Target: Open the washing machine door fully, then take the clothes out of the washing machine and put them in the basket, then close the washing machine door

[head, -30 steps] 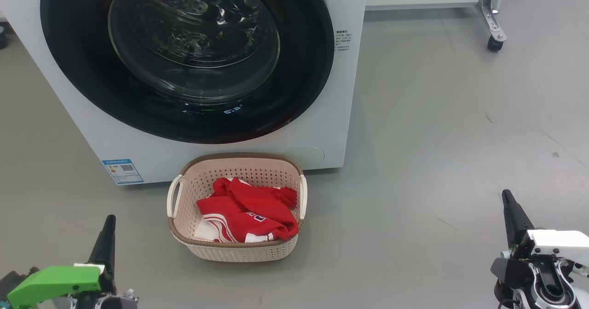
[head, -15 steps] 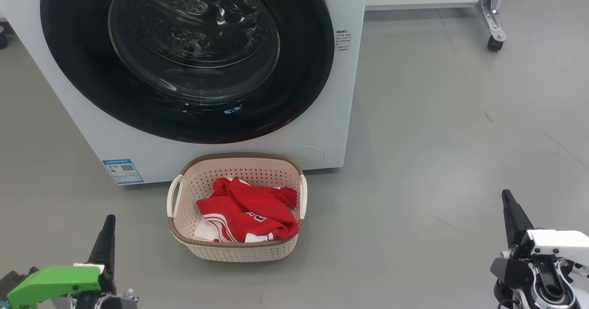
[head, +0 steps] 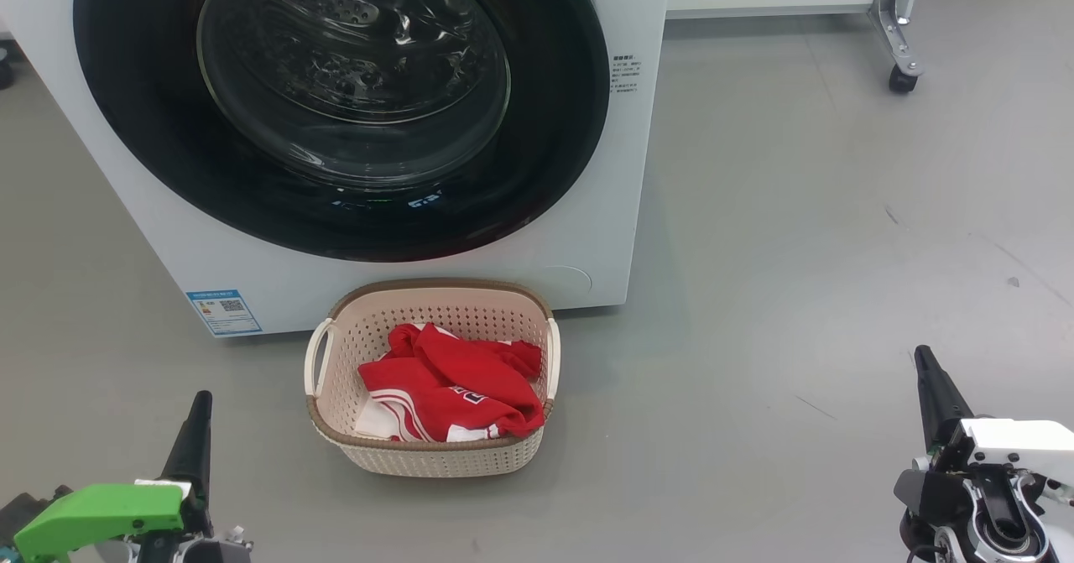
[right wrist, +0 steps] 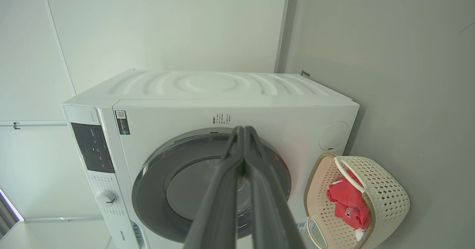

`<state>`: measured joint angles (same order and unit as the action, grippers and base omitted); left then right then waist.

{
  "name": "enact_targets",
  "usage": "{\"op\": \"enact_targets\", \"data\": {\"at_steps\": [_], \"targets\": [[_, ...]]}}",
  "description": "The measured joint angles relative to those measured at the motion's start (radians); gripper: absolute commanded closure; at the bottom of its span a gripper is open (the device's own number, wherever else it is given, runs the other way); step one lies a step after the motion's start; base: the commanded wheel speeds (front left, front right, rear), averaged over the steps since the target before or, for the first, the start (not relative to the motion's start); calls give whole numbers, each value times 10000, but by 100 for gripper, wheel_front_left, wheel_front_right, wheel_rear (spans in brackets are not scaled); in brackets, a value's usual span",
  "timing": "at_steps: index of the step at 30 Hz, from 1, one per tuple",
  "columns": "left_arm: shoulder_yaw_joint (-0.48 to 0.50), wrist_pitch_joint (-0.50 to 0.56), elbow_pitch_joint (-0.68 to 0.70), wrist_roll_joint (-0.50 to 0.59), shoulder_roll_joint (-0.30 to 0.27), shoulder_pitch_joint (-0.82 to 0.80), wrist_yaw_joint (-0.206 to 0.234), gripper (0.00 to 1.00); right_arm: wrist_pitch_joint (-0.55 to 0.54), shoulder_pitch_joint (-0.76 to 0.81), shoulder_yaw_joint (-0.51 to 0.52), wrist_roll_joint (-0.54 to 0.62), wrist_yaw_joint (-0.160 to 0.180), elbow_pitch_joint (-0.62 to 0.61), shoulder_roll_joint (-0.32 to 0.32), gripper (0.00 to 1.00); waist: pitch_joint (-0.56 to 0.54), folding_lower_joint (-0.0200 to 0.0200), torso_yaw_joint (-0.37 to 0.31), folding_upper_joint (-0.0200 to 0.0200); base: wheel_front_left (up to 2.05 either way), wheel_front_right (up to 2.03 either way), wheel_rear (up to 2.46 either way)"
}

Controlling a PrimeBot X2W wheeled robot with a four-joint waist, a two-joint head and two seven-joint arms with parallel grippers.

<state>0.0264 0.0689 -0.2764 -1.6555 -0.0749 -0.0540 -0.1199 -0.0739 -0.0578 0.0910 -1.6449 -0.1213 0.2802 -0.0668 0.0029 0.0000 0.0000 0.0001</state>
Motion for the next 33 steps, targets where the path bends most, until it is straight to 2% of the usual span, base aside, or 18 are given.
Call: {"op": "enact_targets", "data": {"at_steps": [33], "targets": [[29,2,15,13,29,0,0,100,-2,0,21,2,0,-8,8,100,1,0,0,0,0,0,0]]}}
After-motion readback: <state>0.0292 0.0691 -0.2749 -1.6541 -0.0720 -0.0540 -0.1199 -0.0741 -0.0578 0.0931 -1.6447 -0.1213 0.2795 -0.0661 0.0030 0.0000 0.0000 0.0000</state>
